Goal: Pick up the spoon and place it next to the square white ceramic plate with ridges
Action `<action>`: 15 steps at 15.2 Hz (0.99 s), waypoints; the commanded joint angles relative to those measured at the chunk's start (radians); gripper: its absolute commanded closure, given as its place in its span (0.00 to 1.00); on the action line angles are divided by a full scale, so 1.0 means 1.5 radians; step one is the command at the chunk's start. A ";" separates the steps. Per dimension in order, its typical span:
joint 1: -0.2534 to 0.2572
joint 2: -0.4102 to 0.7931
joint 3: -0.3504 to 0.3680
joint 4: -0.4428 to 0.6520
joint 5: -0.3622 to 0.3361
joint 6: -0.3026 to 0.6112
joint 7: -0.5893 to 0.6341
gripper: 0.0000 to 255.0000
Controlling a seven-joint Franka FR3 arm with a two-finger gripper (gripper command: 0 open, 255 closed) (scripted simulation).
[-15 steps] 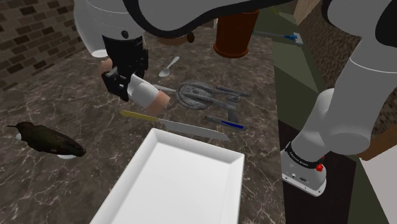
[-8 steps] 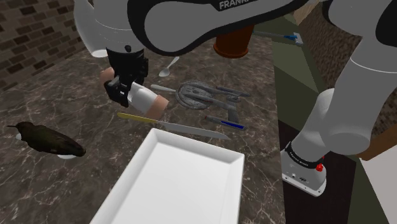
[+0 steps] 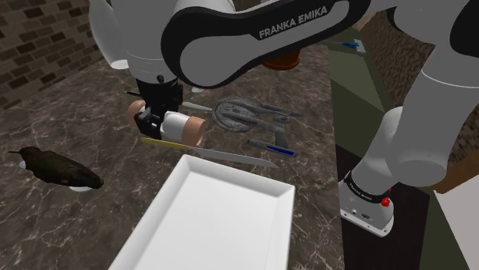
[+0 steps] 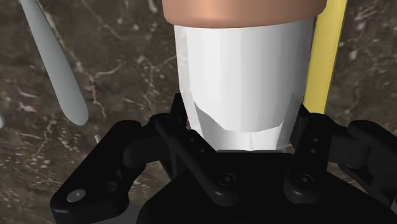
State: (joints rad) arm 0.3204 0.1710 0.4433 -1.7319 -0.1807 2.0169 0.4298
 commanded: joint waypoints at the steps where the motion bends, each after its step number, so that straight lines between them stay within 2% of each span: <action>1: 0.000 0.000 0.000 -0.002 0.000 0.000 0.000 1.00; 4: 0.000 0.000 0.000 -0.002 0.000 0.000 0.000 1.00; 5: 0.000 0.000 0.000 -0.002 0.001 0.000 0.000 0.00; 10: 0.000 0.000 0.000 -0.002 0.001 0.000 0.000 0.00; 14: 0.001 -0.022 0.005 0.055 0.014 -0.076 -0.009 0.00; 15: 0.001 -0.022 0.005 0.055 0.014 -0.076 -0.009 0.00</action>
State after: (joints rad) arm 0.3235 0.1413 0.4504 -1.6592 -0.1618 1.9164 0.4193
